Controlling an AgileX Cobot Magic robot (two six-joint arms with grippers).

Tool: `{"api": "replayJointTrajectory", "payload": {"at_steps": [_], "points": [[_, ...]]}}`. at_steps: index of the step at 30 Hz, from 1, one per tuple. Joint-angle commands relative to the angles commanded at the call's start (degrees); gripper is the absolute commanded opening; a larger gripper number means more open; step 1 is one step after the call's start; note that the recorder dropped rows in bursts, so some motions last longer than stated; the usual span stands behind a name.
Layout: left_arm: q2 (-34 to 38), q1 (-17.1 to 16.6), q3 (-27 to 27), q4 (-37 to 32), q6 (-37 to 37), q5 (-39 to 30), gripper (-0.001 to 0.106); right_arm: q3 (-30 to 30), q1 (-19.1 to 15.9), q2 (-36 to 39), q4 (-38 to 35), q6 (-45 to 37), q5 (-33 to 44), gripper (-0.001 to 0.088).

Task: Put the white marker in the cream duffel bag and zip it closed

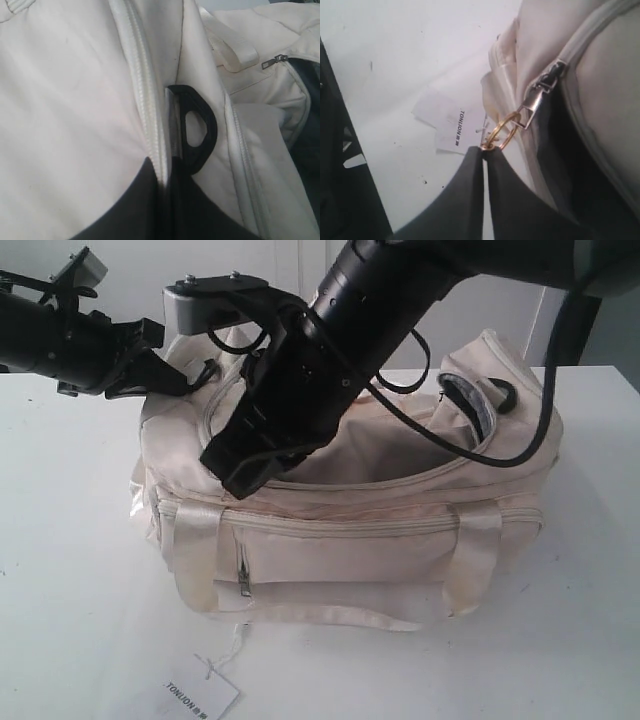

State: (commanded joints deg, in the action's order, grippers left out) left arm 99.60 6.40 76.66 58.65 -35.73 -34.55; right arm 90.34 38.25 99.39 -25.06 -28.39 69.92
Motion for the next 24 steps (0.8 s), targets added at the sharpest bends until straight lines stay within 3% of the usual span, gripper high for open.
{"api": "replayJointTrajectory", "payload": {"at_steps": [6,13,24], "points": [[0.0,0.0,0.0,-0.4,-0.3,0.3,0.0,0.0,-0.5,0.0,5.7,4.7,-1.3,0.0],[0.0,0.0,0.0,-8.4,-0.3,1.7,0.0,0.0,-3.8,-0.5,5.6,6.2,-1.3,0.0],[0.0,0.0,0.0,-9.8,-0.3,1.7,0.0,0.0,-9.0,-4.8,7.8,6.2,-0.1,0.0]]}}
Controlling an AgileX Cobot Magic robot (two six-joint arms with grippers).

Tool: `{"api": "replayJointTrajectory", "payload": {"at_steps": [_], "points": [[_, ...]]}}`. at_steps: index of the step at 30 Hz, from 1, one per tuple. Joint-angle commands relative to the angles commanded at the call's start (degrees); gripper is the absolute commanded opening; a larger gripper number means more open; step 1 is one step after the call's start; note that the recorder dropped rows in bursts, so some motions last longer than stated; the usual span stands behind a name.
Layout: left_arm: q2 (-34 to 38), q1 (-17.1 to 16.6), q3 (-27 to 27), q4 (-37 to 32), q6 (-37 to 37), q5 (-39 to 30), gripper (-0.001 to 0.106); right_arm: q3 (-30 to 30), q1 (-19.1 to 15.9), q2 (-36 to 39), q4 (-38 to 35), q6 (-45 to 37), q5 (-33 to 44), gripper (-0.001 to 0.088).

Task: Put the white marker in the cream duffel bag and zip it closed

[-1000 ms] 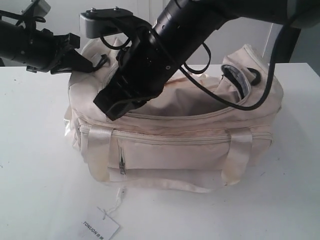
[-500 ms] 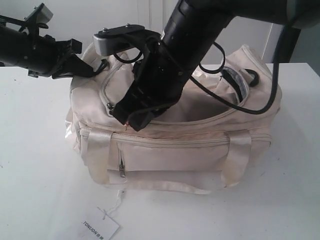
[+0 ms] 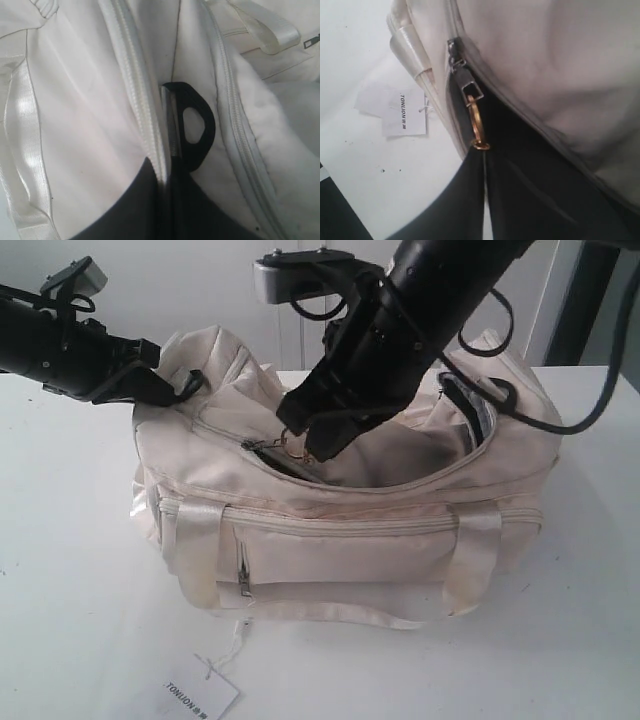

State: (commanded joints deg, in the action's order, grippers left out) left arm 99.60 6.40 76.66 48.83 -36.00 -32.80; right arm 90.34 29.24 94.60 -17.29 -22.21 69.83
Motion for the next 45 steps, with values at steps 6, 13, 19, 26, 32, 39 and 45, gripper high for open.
{"api": "replayJointTrajectory", "payload": {"at_steps": [6,13,19,26,32,39,45], "points": [[0.0,0.0,0.0,0.0,0.0,-0.1,0.0,0.0,-2.5,-1.9,1.6,0.0,0.1,0.0],[0.0,0.0,0.0,-0.1,0.0,0.1,0.0,-1.1,-3.9,-2.4,2.3,0.0,0.0,0.0],[0.0,0.0,0.0,-0.1,0.0,0.1,0.0,-3.0,-3.9,-2.1,-5.3,-0.1,-5.8,0.0],[0.0,0.0,0.0,-0.1,0.0,0.1,0.0,-3.1,-3.9,0.4,-11.6,-6.7,-8.7,0.0001],[0.0,0.0,0.0,-0.1,0.3,0.0,0.0,-3.1,-3.6,2.1,-17.8,-14.6,-8.3,0.0141],[0.0,0.0,0.0,-0.1,1.3,0.1,0.014,-3.1,-2.1,2.1,-17.7,-21.9,-7.8,0.0276],[-1.3,0.0,0.0,-0.1,1.3,-0.2,0.052,-3.1,-1.7,2.1,-17.4,-24.3,-7.0,0.0275]]}}
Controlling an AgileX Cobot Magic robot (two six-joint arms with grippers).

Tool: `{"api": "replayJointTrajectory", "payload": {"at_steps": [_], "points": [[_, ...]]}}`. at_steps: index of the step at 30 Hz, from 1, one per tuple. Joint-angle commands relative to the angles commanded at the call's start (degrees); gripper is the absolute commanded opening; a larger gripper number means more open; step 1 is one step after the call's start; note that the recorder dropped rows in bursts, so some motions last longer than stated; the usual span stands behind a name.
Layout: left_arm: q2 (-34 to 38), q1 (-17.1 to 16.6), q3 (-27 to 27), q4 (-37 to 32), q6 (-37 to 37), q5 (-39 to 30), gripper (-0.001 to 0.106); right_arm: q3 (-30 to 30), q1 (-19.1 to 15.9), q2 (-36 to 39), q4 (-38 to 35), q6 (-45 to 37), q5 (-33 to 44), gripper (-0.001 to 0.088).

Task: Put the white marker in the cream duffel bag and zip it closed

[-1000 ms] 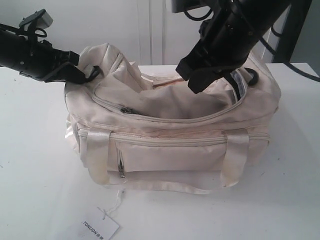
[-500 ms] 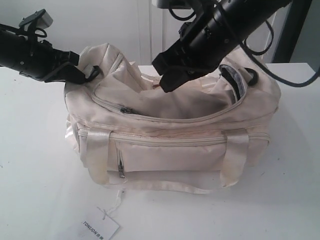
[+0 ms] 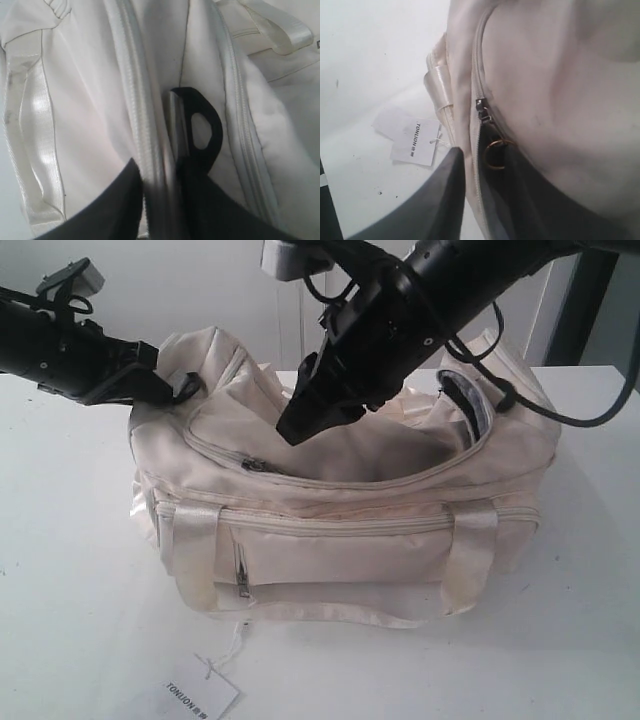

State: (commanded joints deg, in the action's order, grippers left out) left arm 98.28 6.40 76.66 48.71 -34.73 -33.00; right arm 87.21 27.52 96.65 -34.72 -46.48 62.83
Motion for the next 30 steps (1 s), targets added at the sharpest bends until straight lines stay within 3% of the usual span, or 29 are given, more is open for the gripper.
{"api": "replayJointTrajectory", "payload": {"at_steps": [4,11,18,23,30], "points": [[-1.8,0.0,0.0,0.0,0.0,-0.7,0.062,0.0,0.0,-0.2,0.2,0.1,0.2,0.0275],[-4.8,-0.6,0.0,-1.8,1.7,-9.3,0.062,0.0,0.0,-1.9,0.8,0.1,1.7,0.0275],[-8.0,-0.7,0.0,-15.3,15.1,-13.3,0.062,0.0,0.0,-5.2,1.0,0.1,2.4,0.0275],[-9.9,-0.7,-0.1,-17.7,17.4,-16.2,0.062,0.0,0.0,-5.9,1.1,0.2,3.0,0.0275],[-10.9,-0.5,-6.8,-14.3,18.3,-9.7,0.062,0.0,0.0,-5.9,1.1,0.2,3.7,0.0275]]}}
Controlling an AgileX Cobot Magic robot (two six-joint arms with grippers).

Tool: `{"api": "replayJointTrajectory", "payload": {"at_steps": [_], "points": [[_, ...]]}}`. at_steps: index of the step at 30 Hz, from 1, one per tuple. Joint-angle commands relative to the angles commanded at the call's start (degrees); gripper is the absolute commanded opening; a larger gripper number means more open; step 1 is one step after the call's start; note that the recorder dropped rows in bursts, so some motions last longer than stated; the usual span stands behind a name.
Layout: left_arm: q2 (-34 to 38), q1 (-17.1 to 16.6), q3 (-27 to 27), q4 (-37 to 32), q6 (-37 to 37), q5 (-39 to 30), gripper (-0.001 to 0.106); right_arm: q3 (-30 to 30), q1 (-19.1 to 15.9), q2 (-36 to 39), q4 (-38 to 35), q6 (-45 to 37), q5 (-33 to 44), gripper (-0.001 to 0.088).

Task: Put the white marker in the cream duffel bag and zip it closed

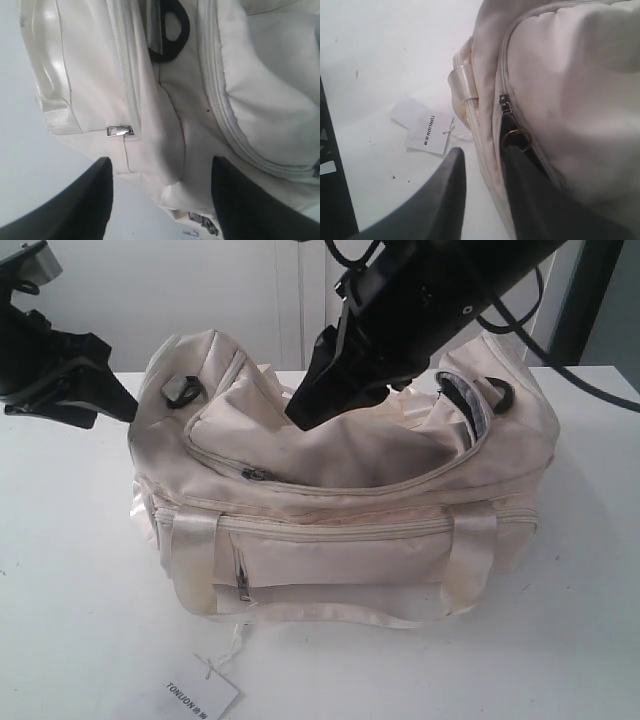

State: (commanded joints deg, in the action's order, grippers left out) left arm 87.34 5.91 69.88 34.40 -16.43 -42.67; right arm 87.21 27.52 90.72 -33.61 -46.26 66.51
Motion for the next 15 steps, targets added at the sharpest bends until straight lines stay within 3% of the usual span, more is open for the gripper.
{"api": "replayJointTrajectory", "payload": {"at_steps": [7,12,15], "points": [[0.1,0.0,-5.4,9.4,-6.4,5.3,0.062,0.0,0.0,0.9,0.0,-0.1,-2.6,0.0275],[0.1,0.0,-6.2,13.5,-9.4,6.0,0.061,0.0,0.0,3.5,0.2,-3.9,-4.1,0.0275],[0.1,0.0,-6.2,14.6,-11.0,5.9,0.051,0.0,0.0,4.9,1.6,-5.1,-5.5,0.0284]]}}
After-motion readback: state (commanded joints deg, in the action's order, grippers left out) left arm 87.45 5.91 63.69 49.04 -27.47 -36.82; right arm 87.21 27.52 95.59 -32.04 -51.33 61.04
